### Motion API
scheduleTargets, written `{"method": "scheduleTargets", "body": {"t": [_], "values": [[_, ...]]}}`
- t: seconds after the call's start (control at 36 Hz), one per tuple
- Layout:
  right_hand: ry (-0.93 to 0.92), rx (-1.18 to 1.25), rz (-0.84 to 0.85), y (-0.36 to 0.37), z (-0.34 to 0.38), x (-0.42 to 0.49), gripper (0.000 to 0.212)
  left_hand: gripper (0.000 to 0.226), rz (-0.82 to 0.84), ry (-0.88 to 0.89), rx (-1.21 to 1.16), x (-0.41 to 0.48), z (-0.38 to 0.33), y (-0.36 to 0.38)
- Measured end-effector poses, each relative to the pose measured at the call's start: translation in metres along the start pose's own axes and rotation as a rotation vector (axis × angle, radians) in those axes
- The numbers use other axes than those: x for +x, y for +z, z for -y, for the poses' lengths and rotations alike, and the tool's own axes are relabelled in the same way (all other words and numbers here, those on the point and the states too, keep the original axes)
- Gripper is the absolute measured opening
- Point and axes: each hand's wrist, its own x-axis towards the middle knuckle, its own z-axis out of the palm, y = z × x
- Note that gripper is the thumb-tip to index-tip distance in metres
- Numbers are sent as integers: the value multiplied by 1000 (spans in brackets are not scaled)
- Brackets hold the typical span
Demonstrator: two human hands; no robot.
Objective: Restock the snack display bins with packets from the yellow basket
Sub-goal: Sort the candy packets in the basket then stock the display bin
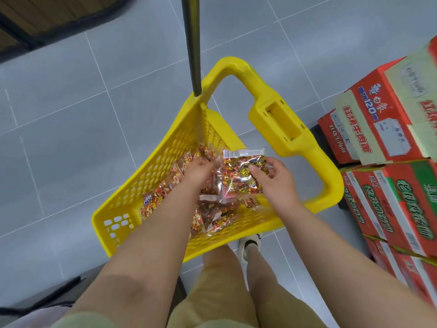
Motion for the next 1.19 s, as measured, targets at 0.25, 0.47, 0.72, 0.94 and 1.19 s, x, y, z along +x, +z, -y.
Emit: {"method": "scheduleTargets", "body": {"t": [0.25, 0.47, 0.72, 0.94, 1.19], "values": [[-11, 52, -1, 3, -7, 4, 54, 33, 53, -98, -29, 36, 0, 28], [-54, 137, 35, 4, -6, -1, 38, 35, 13, -220, -213, 24, 18, 10], [-39, 104, 71, 3, 5, -5, 36, 34, 141, -221, -595, -39, 34, -48], [99, 390, 218, 7, 20, -13, 12, 23, 218, -32, -713, -117, 43, -100], [140, 403, 152, 14, 23, -26, 12, 22, 160, 86, -547, -142, 18, -115]]}}
